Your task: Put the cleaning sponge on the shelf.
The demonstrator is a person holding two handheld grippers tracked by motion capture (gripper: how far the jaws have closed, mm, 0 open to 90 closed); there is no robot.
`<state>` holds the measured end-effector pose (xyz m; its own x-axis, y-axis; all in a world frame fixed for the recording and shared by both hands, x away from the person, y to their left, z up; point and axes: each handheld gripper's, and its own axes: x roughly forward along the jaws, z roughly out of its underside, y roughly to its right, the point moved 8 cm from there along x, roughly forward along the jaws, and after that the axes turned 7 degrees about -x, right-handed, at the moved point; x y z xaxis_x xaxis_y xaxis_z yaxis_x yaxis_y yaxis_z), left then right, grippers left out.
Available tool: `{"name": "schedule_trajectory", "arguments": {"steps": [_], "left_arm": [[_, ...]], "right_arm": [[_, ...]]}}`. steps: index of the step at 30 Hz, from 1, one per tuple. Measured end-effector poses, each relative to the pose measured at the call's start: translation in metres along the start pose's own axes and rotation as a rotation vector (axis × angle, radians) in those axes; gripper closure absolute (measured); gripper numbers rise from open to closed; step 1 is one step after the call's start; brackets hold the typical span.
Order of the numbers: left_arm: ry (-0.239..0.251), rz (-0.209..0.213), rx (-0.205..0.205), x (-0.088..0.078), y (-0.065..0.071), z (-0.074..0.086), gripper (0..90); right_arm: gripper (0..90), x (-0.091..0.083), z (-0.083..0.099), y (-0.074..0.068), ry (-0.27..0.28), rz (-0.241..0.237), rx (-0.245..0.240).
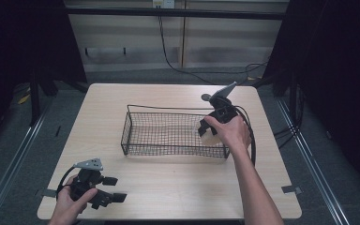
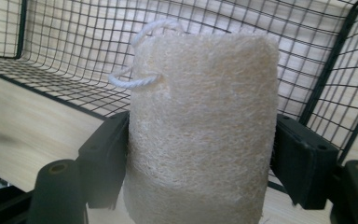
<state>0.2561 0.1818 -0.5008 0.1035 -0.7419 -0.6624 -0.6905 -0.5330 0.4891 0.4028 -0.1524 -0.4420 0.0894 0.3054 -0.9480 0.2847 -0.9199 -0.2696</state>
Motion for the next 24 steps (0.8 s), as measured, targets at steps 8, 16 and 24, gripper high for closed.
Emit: {"name": "schedule_trajectory", "arguments": {"steps": [8, 16, 24], "left_arm": [[-0.003, 0.000, 0.001, 0.000, 0.000, 0.000, 18.8], [-0.003, 0.001, 0.002, 0.000, 0.000, 0.000, 18.8], [-0.003, 0.004, 0.002, 0.000, 0.001, 0.000, 18.8]], "right_arm": [[26.2, 0.003, -0.003, 0.011, 0.007, 0.032, 0.035], [26.2, 0.011, -0.005, 0.016, -0.009, 0.076, 0.030], [26.2, 0.020, -0.002, 0.020, -0.026, 0.077, 0.043]]}}
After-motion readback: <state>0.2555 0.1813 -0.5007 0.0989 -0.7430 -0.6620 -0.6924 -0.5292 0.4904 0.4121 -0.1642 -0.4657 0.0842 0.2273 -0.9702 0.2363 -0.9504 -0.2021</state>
